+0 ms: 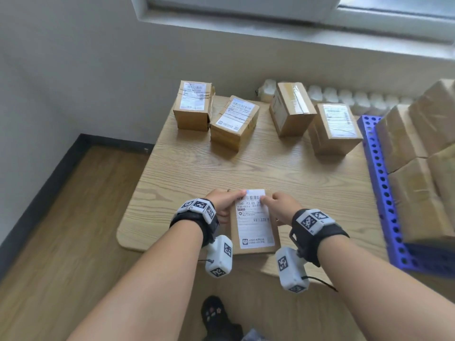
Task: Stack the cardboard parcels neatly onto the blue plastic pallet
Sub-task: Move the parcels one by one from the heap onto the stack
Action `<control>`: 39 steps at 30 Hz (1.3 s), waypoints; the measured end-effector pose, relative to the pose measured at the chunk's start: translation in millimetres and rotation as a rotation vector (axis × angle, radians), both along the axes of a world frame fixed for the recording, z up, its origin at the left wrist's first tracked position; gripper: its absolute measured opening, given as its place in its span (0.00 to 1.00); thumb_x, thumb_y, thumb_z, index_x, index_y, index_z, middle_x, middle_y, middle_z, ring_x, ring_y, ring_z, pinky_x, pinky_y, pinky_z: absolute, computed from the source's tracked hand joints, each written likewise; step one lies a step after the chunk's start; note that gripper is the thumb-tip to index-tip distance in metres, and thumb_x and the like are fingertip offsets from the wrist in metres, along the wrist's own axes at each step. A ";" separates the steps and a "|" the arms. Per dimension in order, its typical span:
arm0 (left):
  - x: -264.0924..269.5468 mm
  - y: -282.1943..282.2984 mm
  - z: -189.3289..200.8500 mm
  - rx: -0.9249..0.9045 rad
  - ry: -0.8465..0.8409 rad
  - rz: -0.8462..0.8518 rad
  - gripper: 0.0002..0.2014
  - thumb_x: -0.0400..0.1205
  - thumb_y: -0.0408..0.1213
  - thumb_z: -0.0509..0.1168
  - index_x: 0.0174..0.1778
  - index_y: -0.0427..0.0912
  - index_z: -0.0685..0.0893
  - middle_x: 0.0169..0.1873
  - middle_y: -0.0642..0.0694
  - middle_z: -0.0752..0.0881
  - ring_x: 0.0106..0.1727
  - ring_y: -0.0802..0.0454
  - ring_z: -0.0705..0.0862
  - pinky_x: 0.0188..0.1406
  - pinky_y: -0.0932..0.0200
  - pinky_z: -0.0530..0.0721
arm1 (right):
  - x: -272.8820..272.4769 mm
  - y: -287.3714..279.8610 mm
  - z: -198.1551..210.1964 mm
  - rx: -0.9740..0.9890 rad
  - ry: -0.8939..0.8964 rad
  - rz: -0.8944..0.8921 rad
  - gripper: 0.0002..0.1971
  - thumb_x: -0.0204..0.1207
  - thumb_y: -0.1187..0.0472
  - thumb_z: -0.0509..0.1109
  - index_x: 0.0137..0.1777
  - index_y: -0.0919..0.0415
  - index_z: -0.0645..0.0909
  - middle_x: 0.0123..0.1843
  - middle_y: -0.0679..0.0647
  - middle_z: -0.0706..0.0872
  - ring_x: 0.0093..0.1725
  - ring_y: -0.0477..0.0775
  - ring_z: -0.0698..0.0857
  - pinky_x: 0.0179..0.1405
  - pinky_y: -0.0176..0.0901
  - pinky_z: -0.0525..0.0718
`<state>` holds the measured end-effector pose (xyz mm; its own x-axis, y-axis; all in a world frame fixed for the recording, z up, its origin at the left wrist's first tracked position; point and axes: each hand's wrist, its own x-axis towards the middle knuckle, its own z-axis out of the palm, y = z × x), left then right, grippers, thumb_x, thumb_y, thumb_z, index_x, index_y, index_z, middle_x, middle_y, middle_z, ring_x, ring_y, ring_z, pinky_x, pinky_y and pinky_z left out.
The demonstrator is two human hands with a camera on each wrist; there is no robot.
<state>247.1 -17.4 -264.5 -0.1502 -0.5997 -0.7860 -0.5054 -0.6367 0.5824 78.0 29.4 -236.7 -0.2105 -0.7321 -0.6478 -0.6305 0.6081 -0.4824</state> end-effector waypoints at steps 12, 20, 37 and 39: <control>-116.3 73.2 36.7 -0.042 0.100 -0.124 0.22 0.73 0.62 0.72 0.51 0.48 0.85 0.36 0.52 0.87 0.40 0.54 0.84 0.38 0.60 0.85 | -113.4 96.6 27.0 -0.132 -0.067 -0.187 0.16 0.82 0.44 0.62 0.58 0.54 0.80 0.48 0.50 0.87 0.49 0.54 0.87 0.53 0.54 0.87; -217.3 151.4 70.7 -0.161 0.140 -0.295 0.24 0.77 0.60 0.68 0.61 0.47 0.84 0.35 0.55 0.85 0.21 0.64 0.81 0.30 0.64 0.83 | -209.0 191.0 55.2 -0.220 -0.009 -0.287 0.16 0.81 0.43 0.62 0.52 0.55 0.80 0.57 0.55 0.85 0.56 0.58 0.85 0.53 0.50 0.82; -403.2 258.9 187.9 -0.664 0.381 -0.466 0.41 0.63 0.68 0.72 0.61 0.38 0.82 0.44 0.45 0.89 0.40 0.51 0.87 0.25 0.62 0.82 | -370.3 345.2 174.2 -0.643 0.019 -0.550 0.29 0.78 0.35 0.63 0.65 0.59 0.80 0.59 0.54 0.84 0.57 0.57 0.84 0.42 0.54 0.90; -416.3 262.4 207.0 -0.706 0.417 -0.458 0.35 0.70 0.64 0.72 0.60 0.37 0.81 0.47 0.42 0.89 0.42 0.49 0.88 0.28 0.60 0.84 | -380.8 351.9 192.9 -0.679 0.025 -0.541 0.27 0.80 0.36 0.61 0.64 0.58 0.79 0.57 0.53 0.84 0.55 0.55 0.83 0.36 0.46 0.83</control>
